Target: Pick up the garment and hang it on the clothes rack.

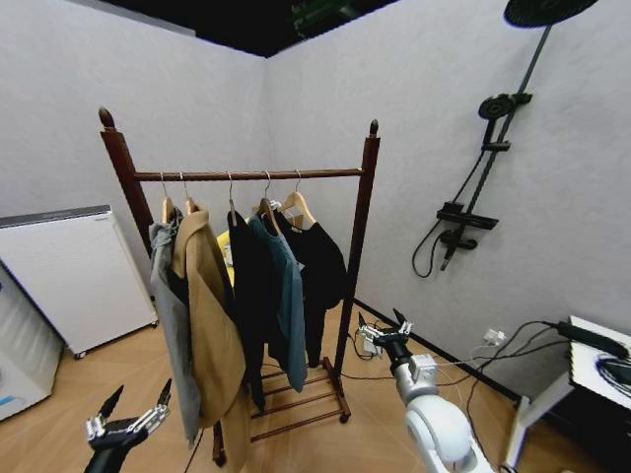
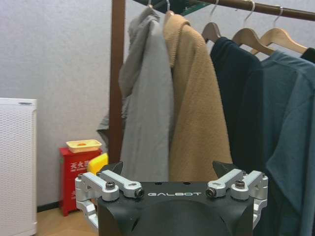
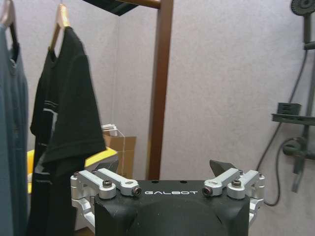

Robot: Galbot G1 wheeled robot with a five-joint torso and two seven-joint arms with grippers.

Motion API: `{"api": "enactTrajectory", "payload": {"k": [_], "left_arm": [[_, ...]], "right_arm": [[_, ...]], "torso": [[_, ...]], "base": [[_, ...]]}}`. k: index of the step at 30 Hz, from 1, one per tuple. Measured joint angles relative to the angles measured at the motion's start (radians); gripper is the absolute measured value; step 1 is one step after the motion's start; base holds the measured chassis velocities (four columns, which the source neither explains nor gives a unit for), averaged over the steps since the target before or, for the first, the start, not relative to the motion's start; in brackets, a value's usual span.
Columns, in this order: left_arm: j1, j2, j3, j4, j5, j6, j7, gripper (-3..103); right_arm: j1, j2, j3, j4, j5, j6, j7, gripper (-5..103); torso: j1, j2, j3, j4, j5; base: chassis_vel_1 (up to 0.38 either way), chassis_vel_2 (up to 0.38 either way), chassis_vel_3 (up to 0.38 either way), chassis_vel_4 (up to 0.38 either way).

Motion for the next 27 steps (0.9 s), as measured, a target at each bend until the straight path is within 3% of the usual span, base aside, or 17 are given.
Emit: {"api": "enactTrajectory", "payload": {"k": [9,27], "left_arm": [[0.0,0.0,0.0,0.0,0.0,0.0,0.0,100],[0.0,0.0,0.0,0.0,0.0,0.0,0.0,100]], "right_arm": [[-0.017,0.001,0.004,0.003,-0.003,0.013,-0.002,100],[-0.019,0.001,0.003,-0.001,-0.007,0.024,-0.004,100]], "torso": [[0.0,0.0,0.0,0.0002,0.0],[0.0,0.0,0.0,-0.0002,0.0]], "base": [[-0.048,-0.058,-0.06,-0.052],[0.079,-0.084,-0.097,0.08]]}}
